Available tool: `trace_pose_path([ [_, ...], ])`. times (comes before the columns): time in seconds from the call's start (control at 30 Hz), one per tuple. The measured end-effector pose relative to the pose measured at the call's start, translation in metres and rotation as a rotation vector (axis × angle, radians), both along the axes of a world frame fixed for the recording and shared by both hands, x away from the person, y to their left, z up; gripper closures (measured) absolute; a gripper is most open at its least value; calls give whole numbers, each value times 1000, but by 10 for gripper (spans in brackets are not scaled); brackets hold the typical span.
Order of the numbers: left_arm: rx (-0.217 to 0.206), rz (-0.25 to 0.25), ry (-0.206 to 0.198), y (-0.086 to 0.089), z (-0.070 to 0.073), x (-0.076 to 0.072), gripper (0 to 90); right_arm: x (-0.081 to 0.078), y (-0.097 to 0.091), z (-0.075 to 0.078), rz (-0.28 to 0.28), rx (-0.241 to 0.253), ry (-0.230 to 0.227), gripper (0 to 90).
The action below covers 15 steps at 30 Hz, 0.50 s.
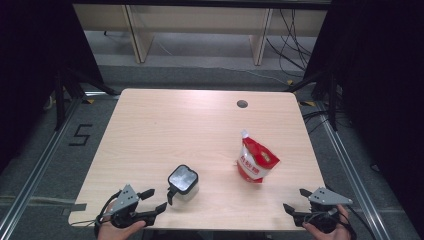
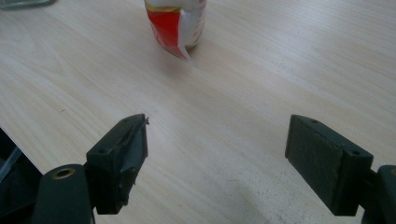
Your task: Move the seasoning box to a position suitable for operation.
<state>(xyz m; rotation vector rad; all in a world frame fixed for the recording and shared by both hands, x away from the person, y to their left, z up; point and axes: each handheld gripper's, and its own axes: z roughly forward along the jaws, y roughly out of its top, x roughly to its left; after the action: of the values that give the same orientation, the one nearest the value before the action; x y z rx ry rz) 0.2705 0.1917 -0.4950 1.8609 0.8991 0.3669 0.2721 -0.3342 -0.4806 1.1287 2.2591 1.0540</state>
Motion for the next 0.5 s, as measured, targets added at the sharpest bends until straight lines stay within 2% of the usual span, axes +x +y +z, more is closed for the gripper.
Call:
trace_pose_path([
  [0.07,22,-4,-12,-5,2,0,373,0,0,0,5,-6,1,225],
  [0.1,14,-4,-14,-7,2,0,373,0,0,0,5,-6,1,225],
  [0.13,32,-15,-13,-9,2,2,385,0,0,0,5,-7,2,225],
  [0.2,28,-17,-11,-12,0,2,423,0,0,0,6,-6,1,227],
  [0.23,47,-24,-8,-13,0,3,423,0,0,0,7,-5,1,229],
  [0.27,44,-19,-12,-15,0,4,425,0,0,-1,4,-4,1,229],
  [0.3,42,-14,-10,-16,0,5,426,-2,2,-1,-13,17,24,230],
  [0.33,56,-19,-17,-18,0,7,433,0,0,-1,3,-8,2,232],
  [0.37,55,-22,-20,-20,-1,8,440,1,0,-1,5,-8,1,233],
  [0.4,72,-30,-18,-22,-1,9,449,-2,3,-1,-15,21,48,234],
  [0.5,80,-40,-23,-28,-1,12,473,2,1,-2,23,-10,5,235],
])
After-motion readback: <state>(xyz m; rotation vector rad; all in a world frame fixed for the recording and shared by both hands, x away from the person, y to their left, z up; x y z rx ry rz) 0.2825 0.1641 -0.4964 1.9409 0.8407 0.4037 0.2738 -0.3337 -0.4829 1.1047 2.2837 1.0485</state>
